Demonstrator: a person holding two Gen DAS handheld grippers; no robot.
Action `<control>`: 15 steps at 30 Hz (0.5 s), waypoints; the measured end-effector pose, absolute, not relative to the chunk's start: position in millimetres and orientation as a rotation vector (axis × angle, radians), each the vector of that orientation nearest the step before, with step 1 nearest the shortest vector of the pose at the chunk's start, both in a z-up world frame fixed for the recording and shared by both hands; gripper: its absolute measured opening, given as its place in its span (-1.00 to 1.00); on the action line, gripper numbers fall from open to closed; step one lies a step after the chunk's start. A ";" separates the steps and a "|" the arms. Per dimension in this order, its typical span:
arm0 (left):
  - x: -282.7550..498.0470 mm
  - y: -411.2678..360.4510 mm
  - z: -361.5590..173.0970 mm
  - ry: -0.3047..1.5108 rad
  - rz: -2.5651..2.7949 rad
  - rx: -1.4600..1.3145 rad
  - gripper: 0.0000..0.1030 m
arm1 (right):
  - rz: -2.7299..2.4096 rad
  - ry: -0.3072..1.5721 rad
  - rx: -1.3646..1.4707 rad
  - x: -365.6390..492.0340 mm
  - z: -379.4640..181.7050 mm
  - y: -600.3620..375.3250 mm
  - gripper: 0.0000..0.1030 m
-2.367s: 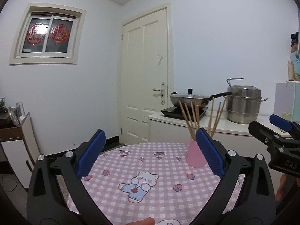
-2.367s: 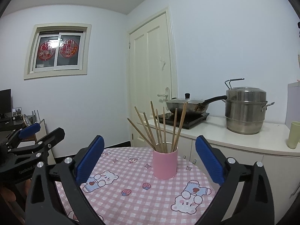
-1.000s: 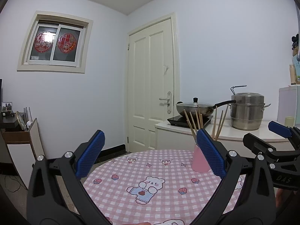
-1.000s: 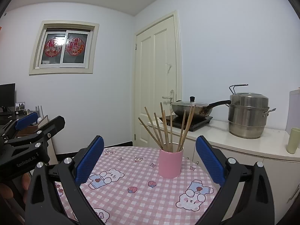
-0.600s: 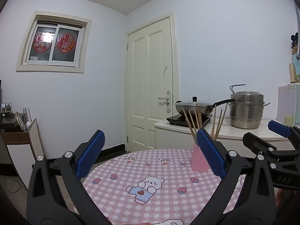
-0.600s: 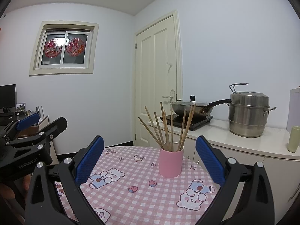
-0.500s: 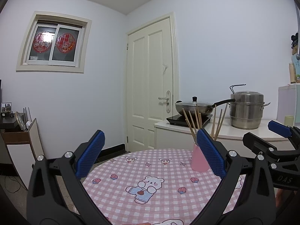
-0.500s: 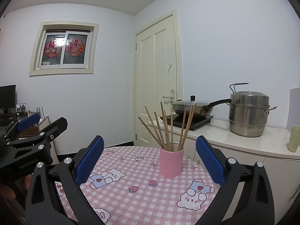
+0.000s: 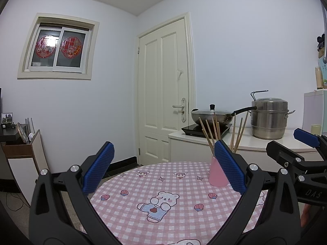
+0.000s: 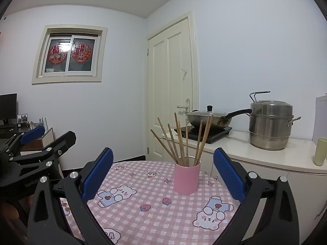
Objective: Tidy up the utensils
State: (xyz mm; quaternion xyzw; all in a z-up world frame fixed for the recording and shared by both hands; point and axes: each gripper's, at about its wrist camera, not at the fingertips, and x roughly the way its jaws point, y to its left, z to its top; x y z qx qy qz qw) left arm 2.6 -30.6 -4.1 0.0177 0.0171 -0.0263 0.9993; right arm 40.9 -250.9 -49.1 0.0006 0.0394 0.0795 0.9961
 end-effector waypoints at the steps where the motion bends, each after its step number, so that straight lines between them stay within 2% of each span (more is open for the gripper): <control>1: 2.9 -30.8 -4.2 0.035 -0.054 0.037 0.87 | 0.159 0.080 0.001 41.0 -49.0 -250.9 0.84; 15: 3.7 -32.8 -2.9 0.037 -0.054 0.043 0.87 | 0.157 0.086 0.000 41.1 -48.6 -249.1 0.84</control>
